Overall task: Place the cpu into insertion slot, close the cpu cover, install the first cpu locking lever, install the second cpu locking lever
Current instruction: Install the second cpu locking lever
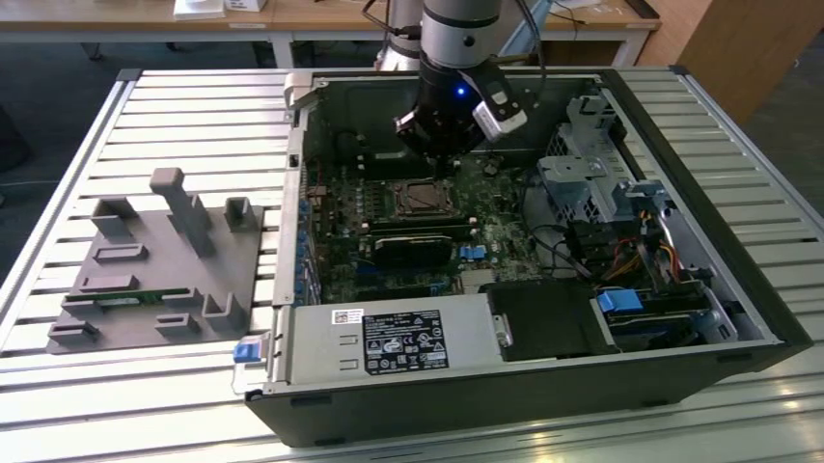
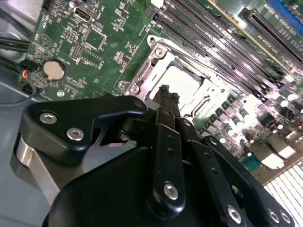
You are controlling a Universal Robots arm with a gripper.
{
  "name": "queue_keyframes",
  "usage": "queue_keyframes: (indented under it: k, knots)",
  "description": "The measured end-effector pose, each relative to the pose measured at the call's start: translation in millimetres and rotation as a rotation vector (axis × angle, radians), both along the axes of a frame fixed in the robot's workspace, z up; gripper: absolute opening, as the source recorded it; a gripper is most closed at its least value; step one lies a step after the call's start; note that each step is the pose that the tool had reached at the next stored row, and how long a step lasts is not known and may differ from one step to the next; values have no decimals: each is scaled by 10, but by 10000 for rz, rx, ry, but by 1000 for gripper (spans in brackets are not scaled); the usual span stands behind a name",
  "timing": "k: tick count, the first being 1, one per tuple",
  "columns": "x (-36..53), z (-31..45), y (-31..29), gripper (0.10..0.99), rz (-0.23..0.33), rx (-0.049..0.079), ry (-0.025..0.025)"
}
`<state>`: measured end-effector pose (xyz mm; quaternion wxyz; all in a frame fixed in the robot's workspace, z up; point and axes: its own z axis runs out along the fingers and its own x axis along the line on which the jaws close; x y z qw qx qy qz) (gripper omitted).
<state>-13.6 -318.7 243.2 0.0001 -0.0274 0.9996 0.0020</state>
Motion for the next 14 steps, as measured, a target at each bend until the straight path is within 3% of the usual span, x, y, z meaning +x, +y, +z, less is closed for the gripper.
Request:
queue_keyframes:
  k: [3, 9, 14]
  knots:
    - [-5, 0, -14, 106, 2, 3, -1]
    - [-6, -3, -165, 106, 0, 50, 7]
    - [-5, -25, -270, 106, 1, 186, 99]
